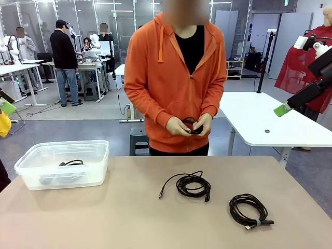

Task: Organize and store the cables.
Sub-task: Place the Power Cable into the Organizing box.

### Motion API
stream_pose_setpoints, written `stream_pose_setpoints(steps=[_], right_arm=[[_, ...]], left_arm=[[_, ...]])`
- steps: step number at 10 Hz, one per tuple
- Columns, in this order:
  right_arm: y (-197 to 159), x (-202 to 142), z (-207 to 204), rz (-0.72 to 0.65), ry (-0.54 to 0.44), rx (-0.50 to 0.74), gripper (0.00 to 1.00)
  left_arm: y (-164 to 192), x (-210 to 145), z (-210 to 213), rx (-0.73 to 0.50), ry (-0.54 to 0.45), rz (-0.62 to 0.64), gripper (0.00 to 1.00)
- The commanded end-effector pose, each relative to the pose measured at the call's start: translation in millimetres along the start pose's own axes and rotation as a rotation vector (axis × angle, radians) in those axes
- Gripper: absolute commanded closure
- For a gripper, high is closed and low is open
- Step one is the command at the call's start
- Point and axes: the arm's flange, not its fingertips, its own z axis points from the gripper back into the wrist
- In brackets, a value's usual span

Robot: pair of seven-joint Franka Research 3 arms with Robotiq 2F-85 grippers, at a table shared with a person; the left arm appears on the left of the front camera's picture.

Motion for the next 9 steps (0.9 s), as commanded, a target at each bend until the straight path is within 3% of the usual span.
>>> stream_pose_setpoints(steps=[1, 9], right_arm=[[0.3, -0.4, 0.2, -0.001, 0.005, -0.003, 0.0], [0.3, -0.4, 0.2, -0.001, 0.005, -0.003, 0.0]], left_arm=[[0.1, 0.2, 0.2, 0.003, -0.001, -0.007, 0.0], [0.1, 0.2, 0.2, 0.003, -0.001, -0.007, 0.0]])
